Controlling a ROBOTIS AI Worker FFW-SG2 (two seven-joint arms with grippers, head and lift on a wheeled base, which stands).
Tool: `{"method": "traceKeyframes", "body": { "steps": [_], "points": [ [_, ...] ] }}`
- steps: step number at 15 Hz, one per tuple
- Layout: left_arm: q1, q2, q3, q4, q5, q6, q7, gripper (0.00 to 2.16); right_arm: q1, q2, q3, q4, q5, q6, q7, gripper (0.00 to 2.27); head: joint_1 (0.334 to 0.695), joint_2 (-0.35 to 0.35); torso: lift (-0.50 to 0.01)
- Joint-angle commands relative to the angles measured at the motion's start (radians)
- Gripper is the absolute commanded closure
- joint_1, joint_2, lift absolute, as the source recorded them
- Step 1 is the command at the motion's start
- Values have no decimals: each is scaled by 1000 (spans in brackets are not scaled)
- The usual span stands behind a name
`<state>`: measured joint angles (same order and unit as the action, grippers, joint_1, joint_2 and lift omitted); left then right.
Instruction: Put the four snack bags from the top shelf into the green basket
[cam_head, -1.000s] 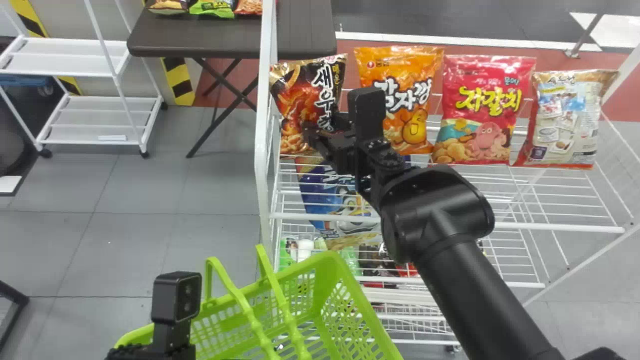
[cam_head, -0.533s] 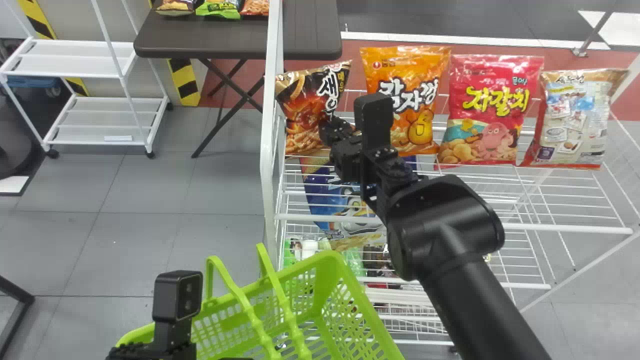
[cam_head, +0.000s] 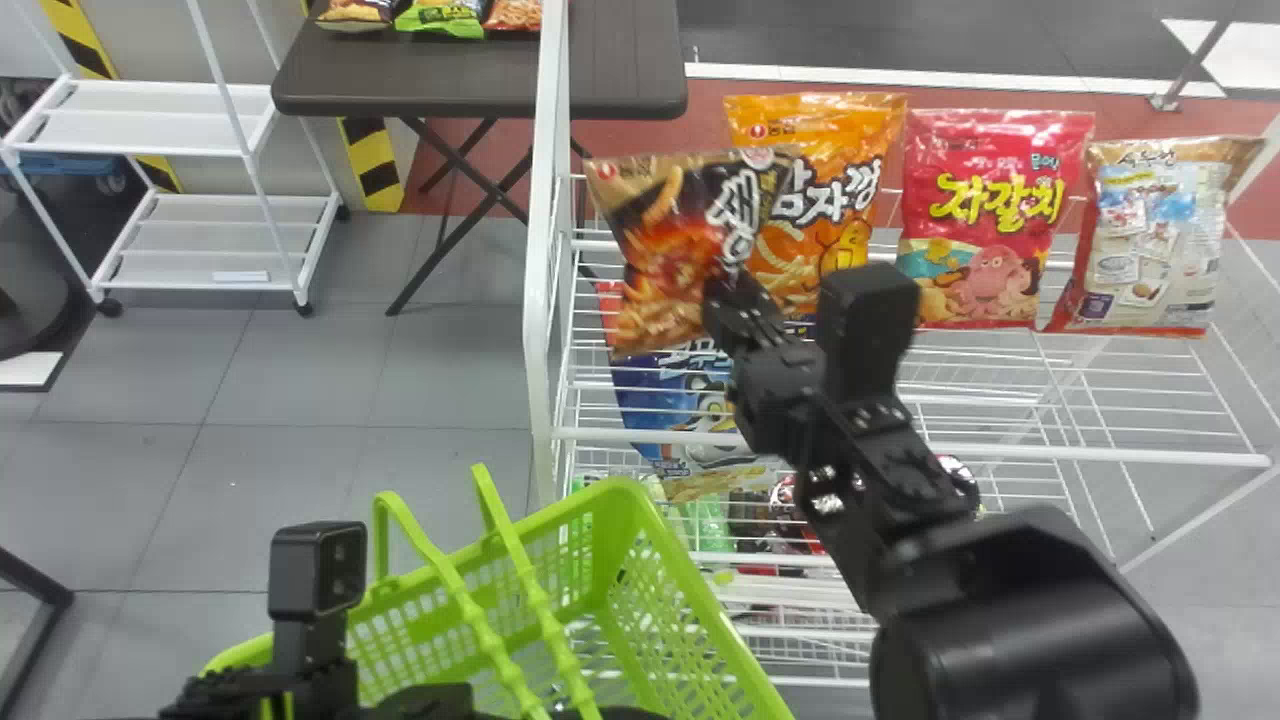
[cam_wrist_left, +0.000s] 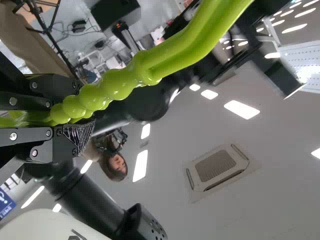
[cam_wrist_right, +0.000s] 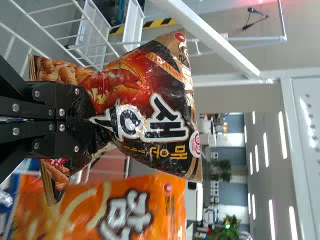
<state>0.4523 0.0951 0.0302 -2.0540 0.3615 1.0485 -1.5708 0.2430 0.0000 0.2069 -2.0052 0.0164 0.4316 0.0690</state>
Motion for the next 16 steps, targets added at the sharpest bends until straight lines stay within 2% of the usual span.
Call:
{"method": "traceKeyframes", "body": {
  "steps": [1,3,4,7,9,11,16],
  "points": [
    [-11,0,5,14,4,0,-10,2148,125,0,-86,-165,-69,160,22,2250,695,-97,0],
    [-18,-3,4,25,4,0,-10,2148,194,-11,-238,-280,-286,396,94,2250,695,-133,0],
    [-21,-5,4,29,2,0,-10,2148,219,-9,-291,-333,-355,510,118,2246,695,-177,0],
    [-30,-9,2,48,2,0,-10,2148,294,-9,-414,-483,-543,758,155,2250,695,-237,0],
    [-30,-11,2,58,2,0,-10,2148,297,-8,-425,-543,-598,899,175,2250,695,-256,0],
    [-34,-12,-6,60,-1,0,0,2148,295,-8,-406,-554,-636,936,186,2250,695,-239,0],
    [-35,-15,-15,58,1,0,14,2148,216,-9,-277,-457,-621,1096,183,2216,695,-136,0]
  ]
}}
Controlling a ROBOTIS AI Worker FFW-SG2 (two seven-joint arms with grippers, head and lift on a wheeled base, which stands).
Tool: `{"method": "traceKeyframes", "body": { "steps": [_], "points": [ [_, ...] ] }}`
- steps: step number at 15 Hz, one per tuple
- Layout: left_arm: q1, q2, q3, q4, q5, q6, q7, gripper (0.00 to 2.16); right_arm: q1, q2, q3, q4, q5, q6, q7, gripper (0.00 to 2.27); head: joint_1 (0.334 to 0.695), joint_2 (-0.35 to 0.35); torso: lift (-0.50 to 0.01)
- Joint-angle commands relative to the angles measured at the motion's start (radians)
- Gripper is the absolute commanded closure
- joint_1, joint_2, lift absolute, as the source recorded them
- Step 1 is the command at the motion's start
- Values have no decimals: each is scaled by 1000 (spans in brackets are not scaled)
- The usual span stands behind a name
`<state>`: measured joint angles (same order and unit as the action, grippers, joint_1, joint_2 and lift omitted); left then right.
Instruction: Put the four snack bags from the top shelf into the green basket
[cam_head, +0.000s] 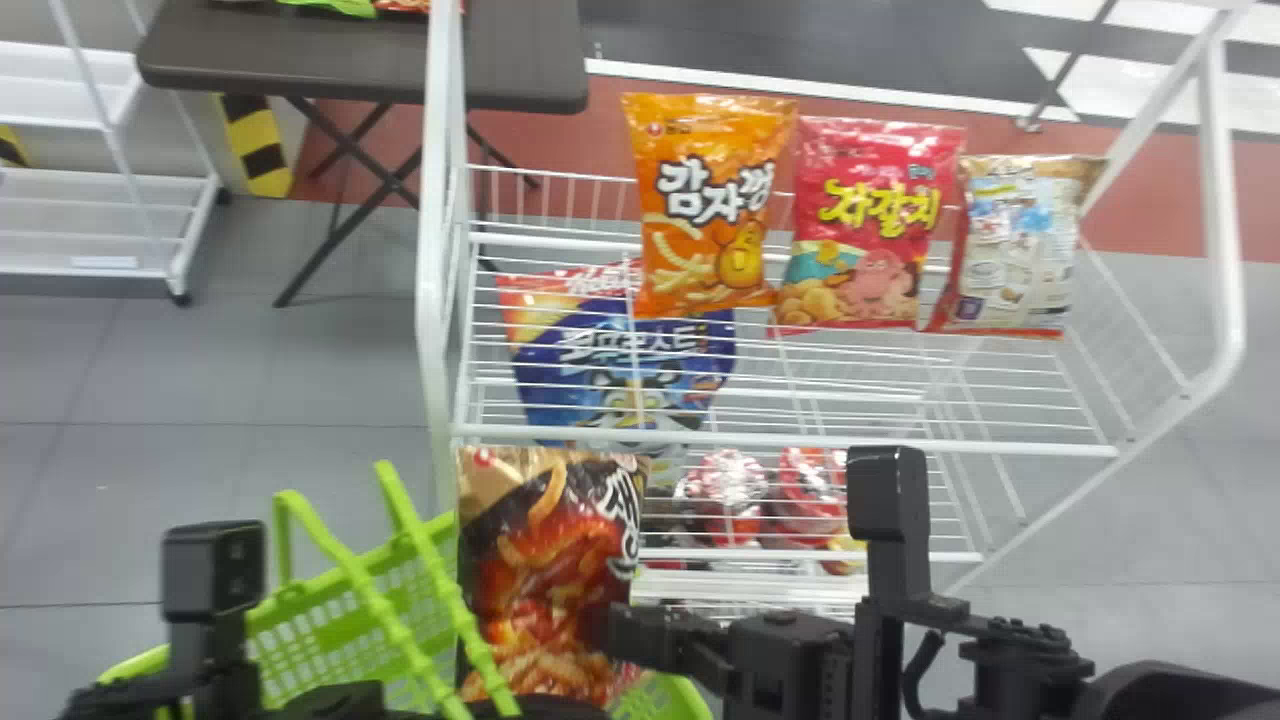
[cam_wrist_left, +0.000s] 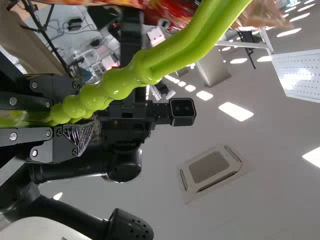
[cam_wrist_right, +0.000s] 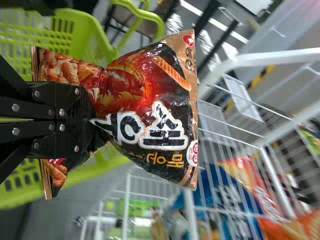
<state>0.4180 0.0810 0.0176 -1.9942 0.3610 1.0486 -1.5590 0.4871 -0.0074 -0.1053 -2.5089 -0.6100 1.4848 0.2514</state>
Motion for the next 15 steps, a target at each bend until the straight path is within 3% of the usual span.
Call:
{"method": "traceKeyframes", "body": {
  "steps": [1,2,3,4,7,10,12,15],
  "points": [
    [-2,-1,-4,-1,1,0,4,2148,-51,-3,47,76,9,87,0,1959,695,-112,0],
    [-2,-1,-4,-1,1,0,5,2148,-65,-8,55,101,6,87,2,1322,695,-80,0],
    [-5,-3,-5,-1,1,0,5,2148,-73,-14,59,111,1,87,3,461,695,-69,0],
    [-10,-3,-15,-1,1,0,11,2148,-82,-25,68,116,-5,87,3,-2,695,-59,0],
    [-16,-3,-31,-3,-1,0,27,2148,-85,-26,15,114,-40,87,3,26,695,-54,0],
    [-16,-1,-31,-5,1,3,30,2148,-124,-22,-221,108,-182,87,23,60,695,-110,0],
    [-13,2,-31,-6,3,3,27,2148,-217,-22,-329,130,-155,87,23,66,695,-209,0],
    [-12,2,-39,-3,4,3,25,2148,-349,-28,-318,252,4,55,23,73,695,-315,0]
  ]
}}
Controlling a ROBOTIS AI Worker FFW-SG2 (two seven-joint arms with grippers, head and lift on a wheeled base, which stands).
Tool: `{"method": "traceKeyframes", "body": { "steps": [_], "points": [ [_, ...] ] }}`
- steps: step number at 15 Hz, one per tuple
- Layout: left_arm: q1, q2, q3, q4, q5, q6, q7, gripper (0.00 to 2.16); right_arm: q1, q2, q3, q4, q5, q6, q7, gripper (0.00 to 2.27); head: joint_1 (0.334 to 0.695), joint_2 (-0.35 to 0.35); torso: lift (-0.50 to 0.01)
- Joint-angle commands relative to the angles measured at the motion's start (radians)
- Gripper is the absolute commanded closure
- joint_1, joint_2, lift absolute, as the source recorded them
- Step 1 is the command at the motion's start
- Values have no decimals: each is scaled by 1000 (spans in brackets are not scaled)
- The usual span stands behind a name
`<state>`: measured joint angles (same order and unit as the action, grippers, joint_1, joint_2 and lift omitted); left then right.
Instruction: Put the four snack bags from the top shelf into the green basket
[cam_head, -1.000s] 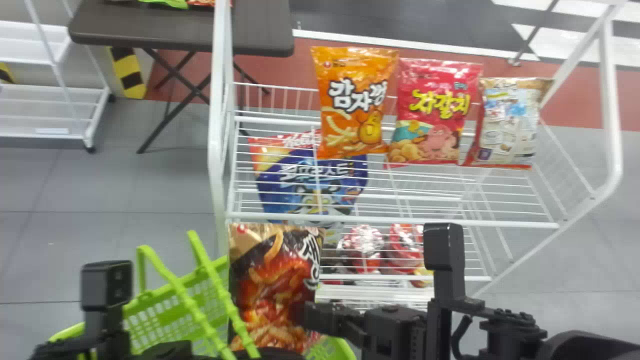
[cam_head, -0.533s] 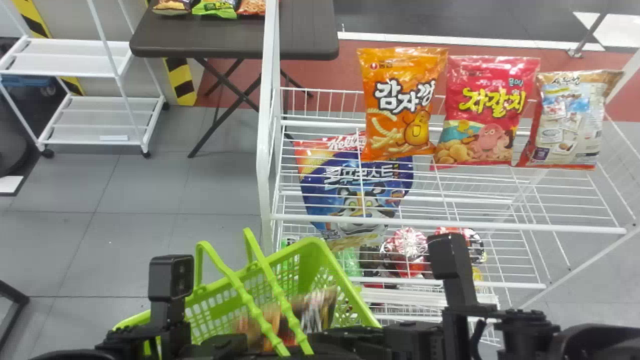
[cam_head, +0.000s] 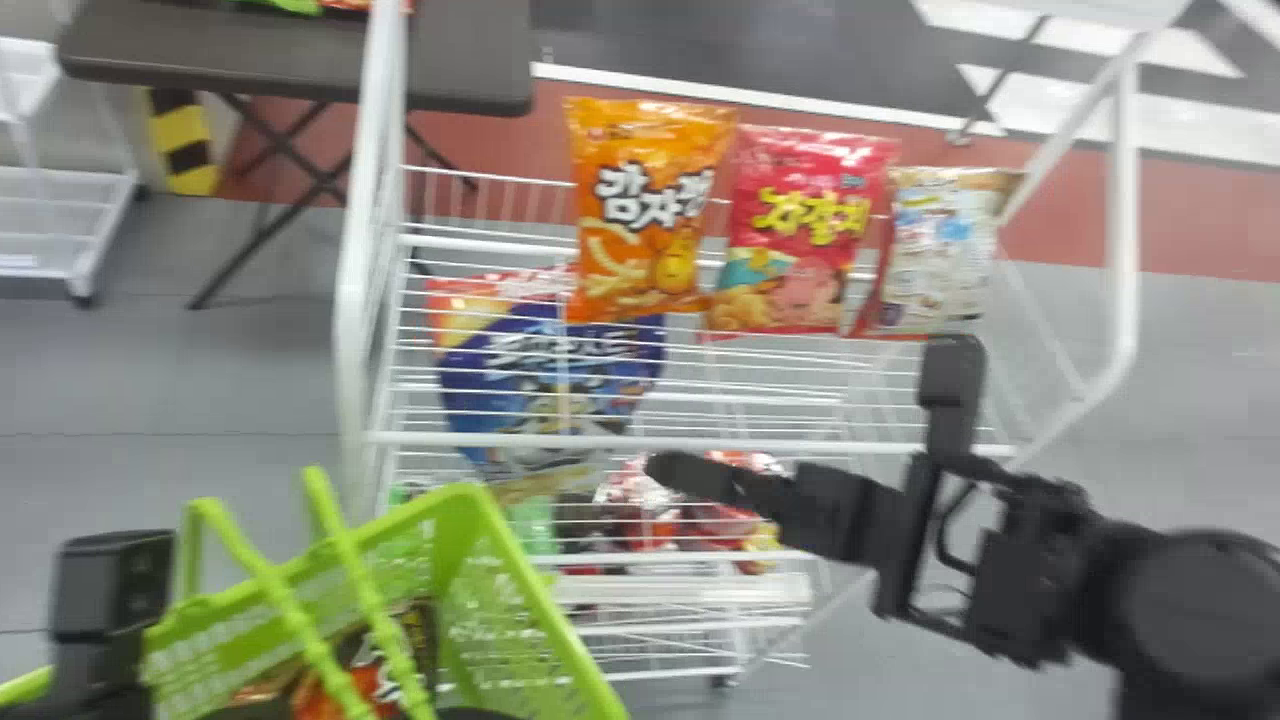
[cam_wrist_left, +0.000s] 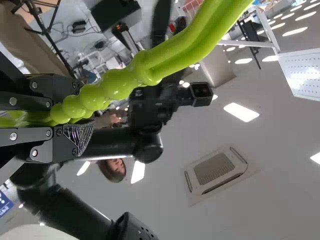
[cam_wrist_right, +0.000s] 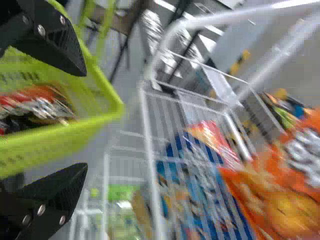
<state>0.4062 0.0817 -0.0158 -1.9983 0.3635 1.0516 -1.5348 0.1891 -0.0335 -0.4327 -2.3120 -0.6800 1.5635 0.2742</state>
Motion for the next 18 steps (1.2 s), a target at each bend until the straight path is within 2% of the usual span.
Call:
{"method": "traceKeyframes", "body": {
  "steps": [1,4,8,14,15,16,18],
  "points": [
    [0,1,-7,-1,0,0,-1,2148,-76,-2,43,105,142,-202,0,73,695,-349,0],
    [6,4,0,4,2,0,-5,2148,-191,-8,157,287,347,-558,25,70,695,-350,0],
    [13,7,10,16,6,-3,-16,2148,-332,0,279,529,548,-806,22,70,695,-337,0],
    [25,6,31,27,8,-3,-36,2148,-497,4,382,887,588,-963,30,100,695,-253,0],
    [26,6,36,27,9,-3,-38,2148,-514,3,382,924,588,-969,36,279,695,-229,0],
    [29,7,45,27,14,-3,-41,2148,-519,3,379,936,588,-987,48,660,695,-221,0],
    [31,7,50,29,14,-3,-42,2148,-520,3,373,936,585,-990,48,1821,695,-211,0]
  ]
}}
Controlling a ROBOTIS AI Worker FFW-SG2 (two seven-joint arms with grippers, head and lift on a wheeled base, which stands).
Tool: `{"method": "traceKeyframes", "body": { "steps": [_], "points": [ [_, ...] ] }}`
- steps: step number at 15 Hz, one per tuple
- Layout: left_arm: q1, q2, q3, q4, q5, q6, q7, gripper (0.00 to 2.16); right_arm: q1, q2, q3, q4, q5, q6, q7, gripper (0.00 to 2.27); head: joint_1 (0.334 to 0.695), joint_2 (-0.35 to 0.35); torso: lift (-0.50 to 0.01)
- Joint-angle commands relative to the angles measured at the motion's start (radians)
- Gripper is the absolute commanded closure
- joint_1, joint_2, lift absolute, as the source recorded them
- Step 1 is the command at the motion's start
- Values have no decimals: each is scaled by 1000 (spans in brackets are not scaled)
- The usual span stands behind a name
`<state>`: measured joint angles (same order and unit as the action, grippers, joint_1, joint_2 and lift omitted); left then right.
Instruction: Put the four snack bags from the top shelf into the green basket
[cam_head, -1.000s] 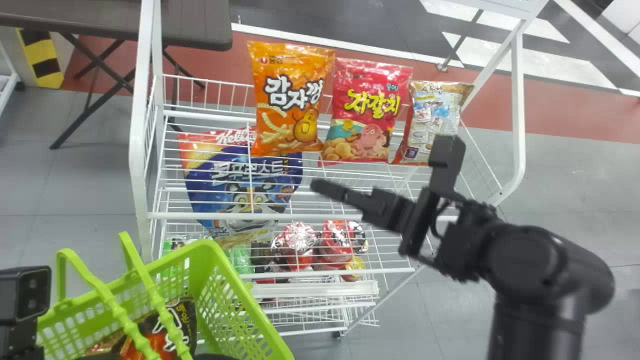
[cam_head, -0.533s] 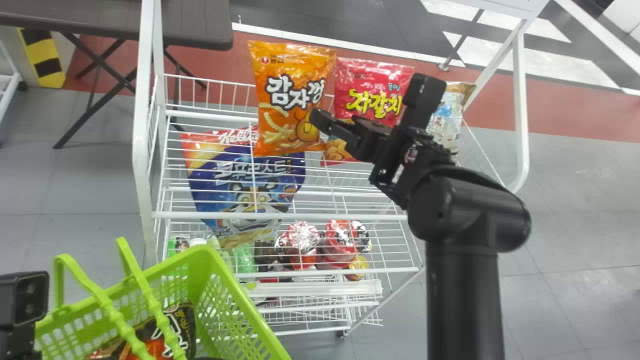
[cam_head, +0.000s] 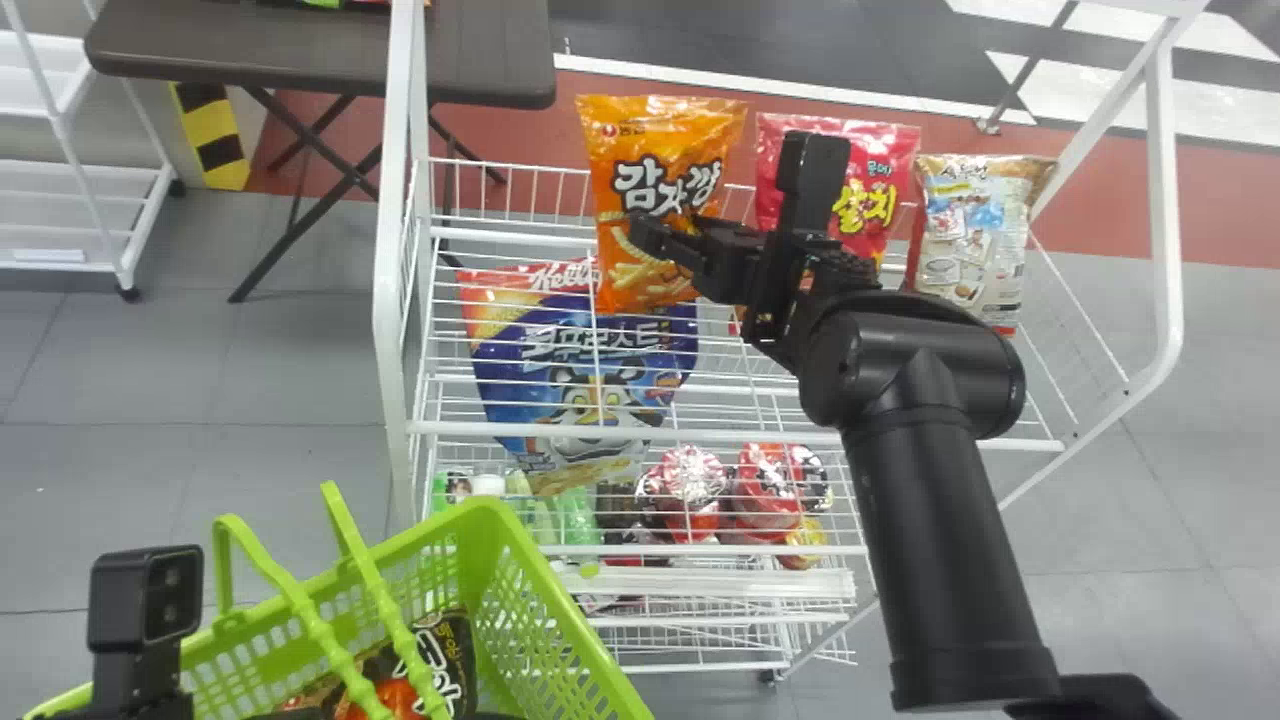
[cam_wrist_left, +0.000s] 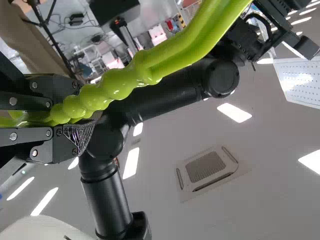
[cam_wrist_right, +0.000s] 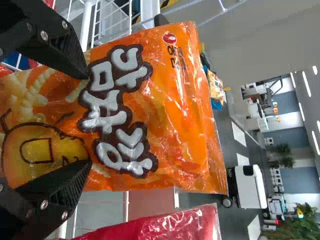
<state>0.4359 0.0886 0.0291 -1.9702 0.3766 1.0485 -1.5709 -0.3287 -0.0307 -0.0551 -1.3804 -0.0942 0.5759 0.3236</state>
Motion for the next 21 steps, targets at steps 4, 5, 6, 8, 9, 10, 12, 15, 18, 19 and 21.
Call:
{"method": "traceKeyframes", "body": {
  "steps": [4,5,6,8,9,10,12,15,18,19,21],
  "points": [
    [1,0,5,-1,2,0,-8,2148,43,0,-6,-42,-1,-9,-8,2256,695,-212,0],
    [1,0,5,-1,2,0,-9,2148,54,0,-9,-57,-4,-12,-5,2253,695,-212,0],
    [1,0,5,-1,2,0,-9,2148,66,0,-11,-74,-9,-12,0,2253,695,-212,0],
    [4,0,5,-3,4,0,-10,2148,99,0,-20,-112,-19,-18,14,2253,695,-214,0],
    [7,0,5,-3,4,0,-10,2148,146,0,-29,-180,-58,-12,32,2253,695,-215,0],
    [9,0,8,-1,5,0,-10,2148,203,-2,-49,-282,-99,31,35,2256,695,-215,0],
    [14,0,15,-1,5,0,-10,2148,318,-3,-81,-489,-157,166,34,2253,695,-220,0],
    [14,0,14,-1,7,0,-10,2148,477,-6,-189,-772,-335,442,35,2256,695,-237,0],
    [6,-4,9,4,7,0,-10,2148,576,-5,-318,-924,-599,832,35,2253,695,-267,0],
    [1,-6,6,8,7,0,-10,2148,596,-5,-338,-956,-667,936,40,2256,695,-267,0],
    [-3,-9,-2,11,5,0,-10,2148,612,-3,-344,-983,-757,996,63,2256,695,-254,0]
  ]
}}
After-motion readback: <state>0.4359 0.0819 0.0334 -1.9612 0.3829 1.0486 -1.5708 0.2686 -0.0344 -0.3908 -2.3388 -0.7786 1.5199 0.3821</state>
